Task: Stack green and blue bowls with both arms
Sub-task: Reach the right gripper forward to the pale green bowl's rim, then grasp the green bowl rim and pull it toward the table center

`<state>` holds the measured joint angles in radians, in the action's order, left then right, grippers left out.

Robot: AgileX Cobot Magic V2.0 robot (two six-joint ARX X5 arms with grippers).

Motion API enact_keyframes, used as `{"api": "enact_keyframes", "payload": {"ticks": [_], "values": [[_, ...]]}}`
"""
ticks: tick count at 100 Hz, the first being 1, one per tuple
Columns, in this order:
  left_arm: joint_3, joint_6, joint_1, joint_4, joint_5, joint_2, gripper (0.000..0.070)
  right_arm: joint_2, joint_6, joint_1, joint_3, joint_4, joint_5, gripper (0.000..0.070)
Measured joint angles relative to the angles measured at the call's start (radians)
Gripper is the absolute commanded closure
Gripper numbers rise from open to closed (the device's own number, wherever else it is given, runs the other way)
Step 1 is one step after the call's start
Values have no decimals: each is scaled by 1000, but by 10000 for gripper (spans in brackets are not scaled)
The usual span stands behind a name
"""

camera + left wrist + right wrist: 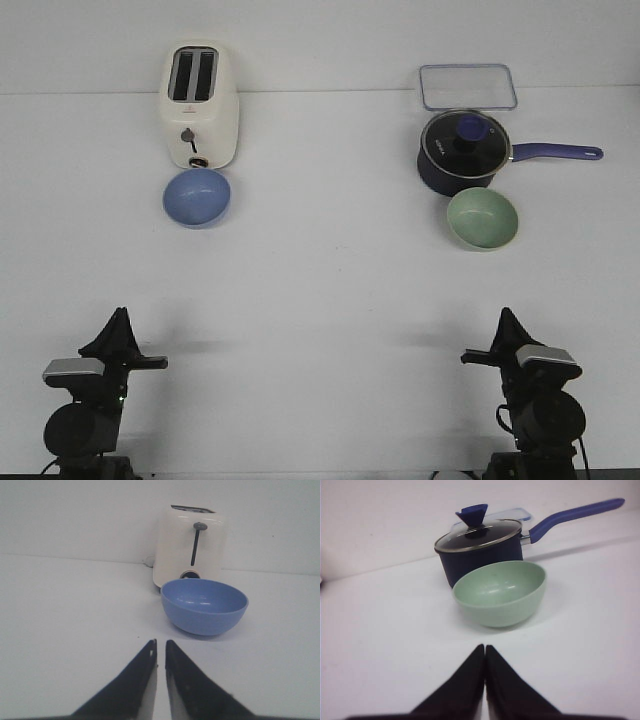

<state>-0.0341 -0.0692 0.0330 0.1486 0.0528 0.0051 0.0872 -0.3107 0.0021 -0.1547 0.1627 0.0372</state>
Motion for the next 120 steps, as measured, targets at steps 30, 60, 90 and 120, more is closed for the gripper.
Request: {"api": "enact_keyframes", "payload": {"ticks": [30, 60, 90, 120], "values": [[0, 0, 0, 0, 0, 0, 685, 434, -28, -42, -332, 117, 13, 488], [0, 0, 0, 0, 0, 0, 685, 972, -6, -123, -626, 140, -56, 149], [0, 0, 0, 0, 0, 0, 685, 1384, 53, -175, -883, 141, -71, 152], [0, 0, 0, 0, 0, 0, 685, 1614, 69, -198, -1017, 159, -71, 468]]}}
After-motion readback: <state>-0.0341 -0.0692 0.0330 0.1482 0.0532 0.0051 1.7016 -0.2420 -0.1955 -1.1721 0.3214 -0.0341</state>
